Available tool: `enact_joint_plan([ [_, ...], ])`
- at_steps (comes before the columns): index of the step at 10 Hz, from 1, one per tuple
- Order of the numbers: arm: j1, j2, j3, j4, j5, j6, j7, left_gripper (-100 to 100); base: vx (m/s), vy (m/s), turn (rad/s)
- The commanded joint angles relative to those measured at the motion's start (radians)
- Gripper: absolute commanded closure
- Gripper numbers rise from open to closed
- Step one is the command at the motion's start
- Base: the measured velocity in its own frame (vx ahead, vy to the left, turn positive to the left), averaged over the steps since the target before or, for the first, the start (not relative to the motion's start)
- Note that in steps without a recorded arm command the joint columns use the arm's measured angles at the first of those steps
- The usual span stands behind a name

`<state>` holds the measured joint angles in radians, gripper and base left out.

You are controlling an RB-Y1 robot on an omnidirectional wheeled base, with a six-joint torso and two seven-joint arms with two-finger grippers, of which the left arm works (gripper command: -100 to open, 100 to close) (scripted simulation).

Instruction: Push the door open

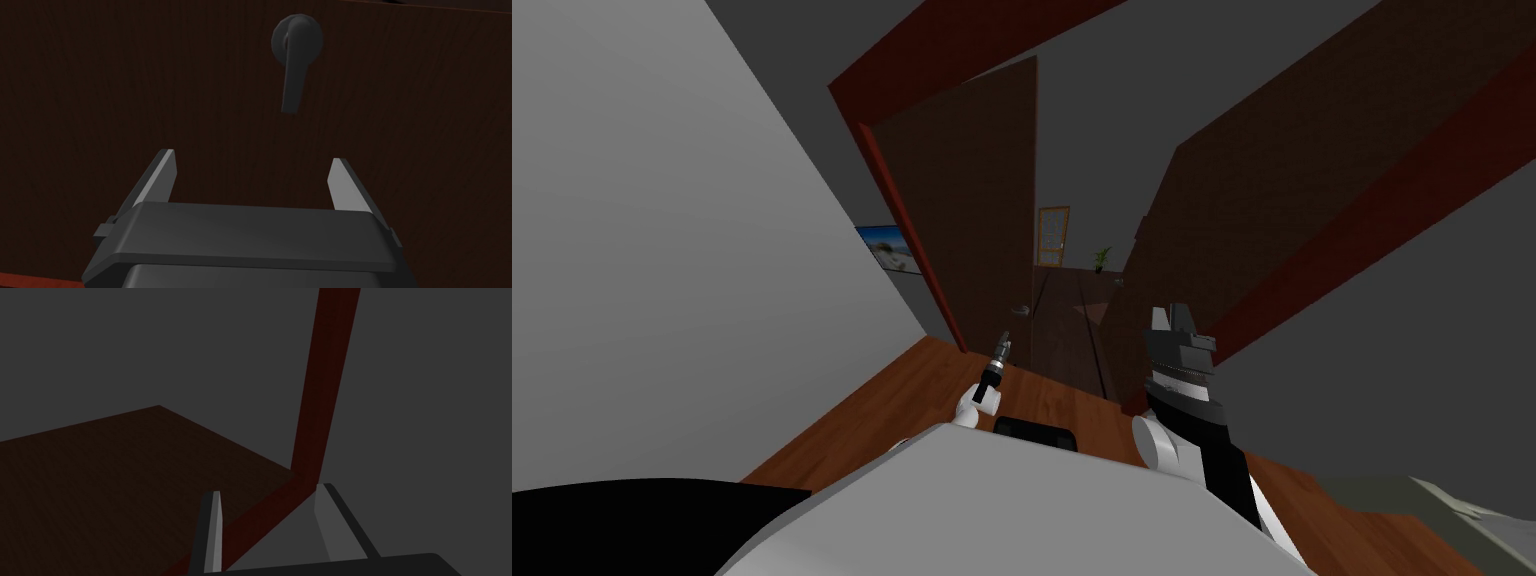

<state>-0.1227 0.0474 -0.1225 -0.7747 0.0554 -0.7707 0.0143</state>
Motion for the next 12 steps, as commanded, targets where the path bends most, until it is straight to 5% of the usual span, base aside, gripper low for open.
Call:
enact_joint_plan([
  [1,-0.010,-0.003,-0.003,0.028,0.001,-0.006,0.000,-100,0.039,0.031,-0.018],
  [8,-0.065,-0.022,-0.020,0.175,0.008,-0.028,-0.003,-100,0.073,0.069,-0.035],
  [12,-0.061,-0.001,-0.013,0.164,0.010,-0.025,-0.003,-100,0.136,-0.008,-0.022],
])
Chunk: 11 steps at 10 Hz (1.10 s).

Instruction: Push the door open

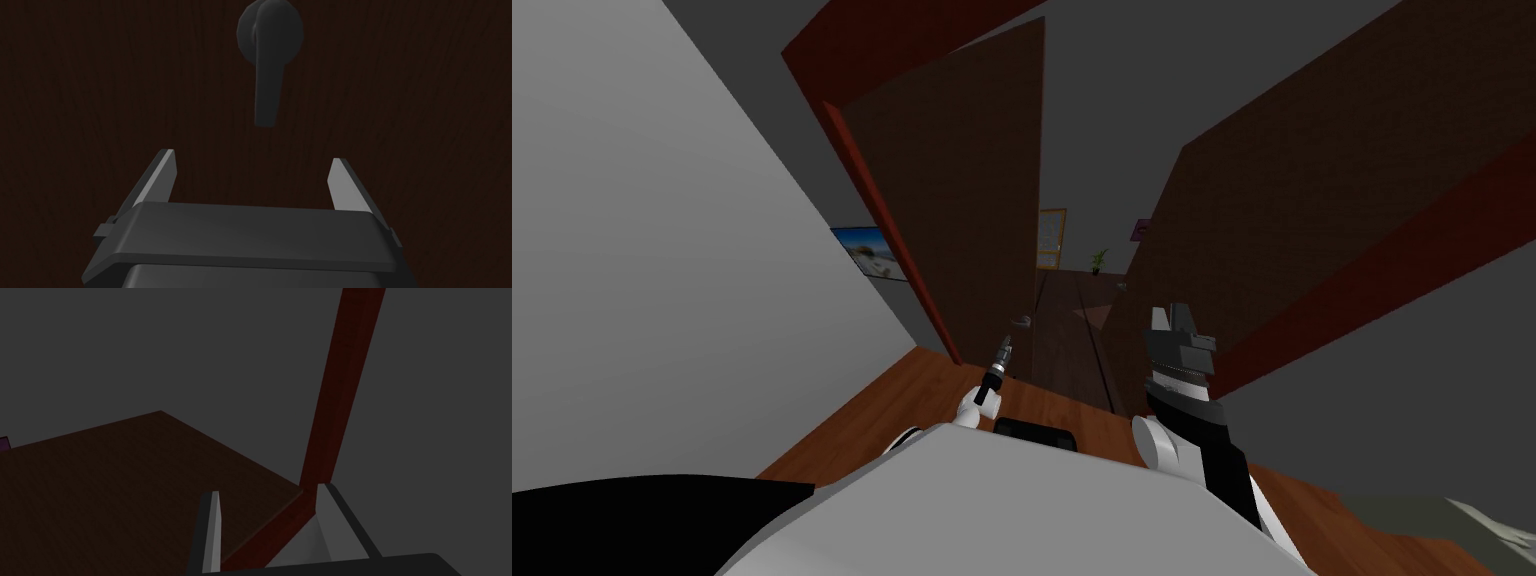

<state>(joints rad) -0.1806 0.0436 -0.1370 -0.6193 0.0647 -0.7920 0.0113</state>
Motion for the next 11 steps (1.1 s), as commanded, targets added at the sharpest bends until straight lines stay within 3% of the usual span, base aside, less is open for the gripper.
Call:
enact_joint_plan([
  [1,-0.004,0.005,0.003,0.010,0.002,-0.004,0.000,-100,0.213,-0.024,-0.018],
  [9,-0.009,-0.011,0.018,0.025,0.007,-0.010,-0.004,-100,0.183,-0.029,-0.025],
  [10,-0.009,-0.011,0.018,0.025,0.007,-0.010,-0.004,100,-0.006,-0.002,0.007],
  [11,-0.009,-0.011,0.018,0.025,0.007,-0.010,-0.004,100,-0.023,0.005,-0.010],
])
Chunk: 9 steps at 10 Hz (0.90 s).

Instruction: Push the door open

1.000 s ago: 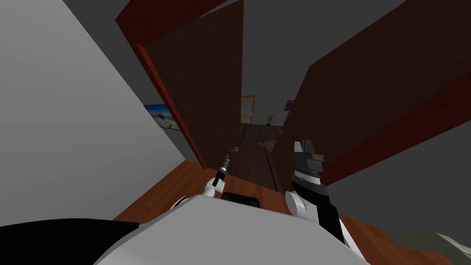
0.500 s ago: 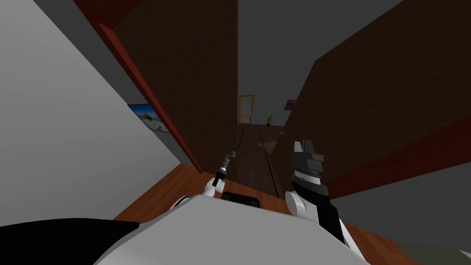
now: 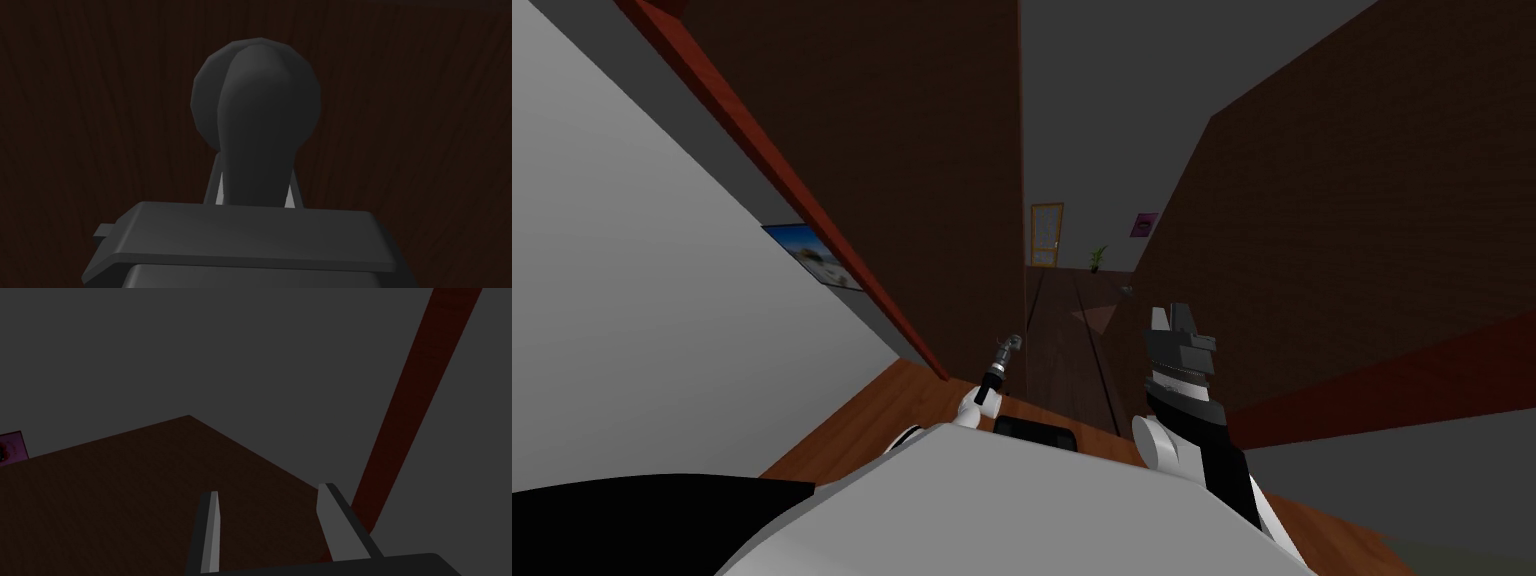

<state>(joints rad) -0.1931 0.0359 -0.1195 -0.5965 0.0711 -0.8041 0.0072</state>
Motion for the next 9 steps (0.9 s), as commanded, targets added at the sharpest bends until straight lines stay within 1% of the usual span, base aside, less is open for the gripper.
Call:
enact_joint_plan([
  [1,0.003,-0.003,0.000,0.002,0.001,0.003,0.000,100,-0.018,0.010,-0.009],
  [4,0.003,-0.003,0.000,0.002,0.001,0.003,0.000,100,-0.011,-0.002,0.009],
  [5,0.005,0.011,0.016,0.005,0.009,0.004,-0.006,100,0.085,-0.048,0.043],
  [6,0.005,0.013,0.020,0.005,0.011,0.004,-0.007,100,0.133,-0.097,0.052],
  [9,0.005,0.028,0.044,0.007,0.023,0.003,-0.016,100,0.157,-0.058,0.028],
])
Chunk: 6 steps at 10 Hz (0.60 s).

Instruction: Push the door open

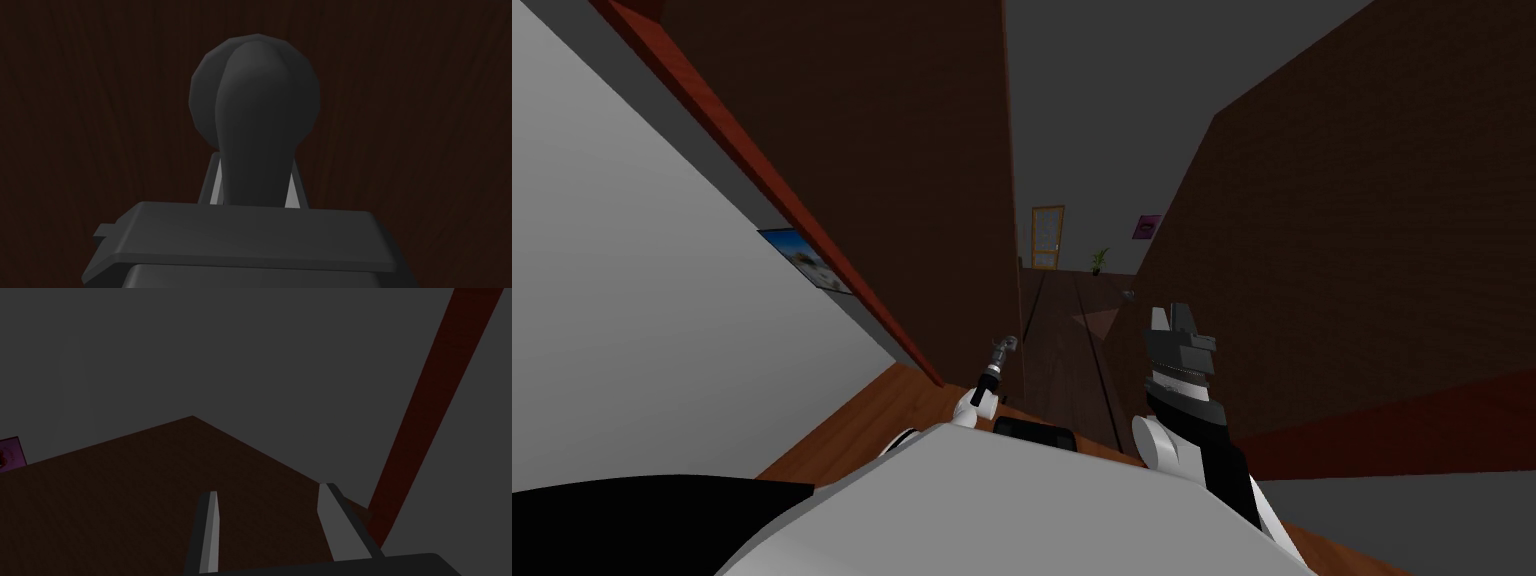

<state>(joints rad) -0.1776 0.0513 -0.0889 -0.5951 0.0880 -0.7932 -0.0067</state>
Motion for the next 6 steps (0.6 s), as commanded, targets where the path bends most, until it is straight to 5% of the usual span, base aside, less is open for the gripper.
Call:
enact_joint_plan([
  [1,-0.010,0.017,0.024,0.006,0.012,-0.009,-0.006,100,0.180,-0.065,0.060],
  [5,-0.010,0.033,0.069,0.009,0.035,-0.011,-0.022,100,0.207,-0.087,0.066],
  [6,-0.010,0.033,0.069,0.057,0.035,-0.011,-0.022,100,0.129,-0.058,0.021],
])
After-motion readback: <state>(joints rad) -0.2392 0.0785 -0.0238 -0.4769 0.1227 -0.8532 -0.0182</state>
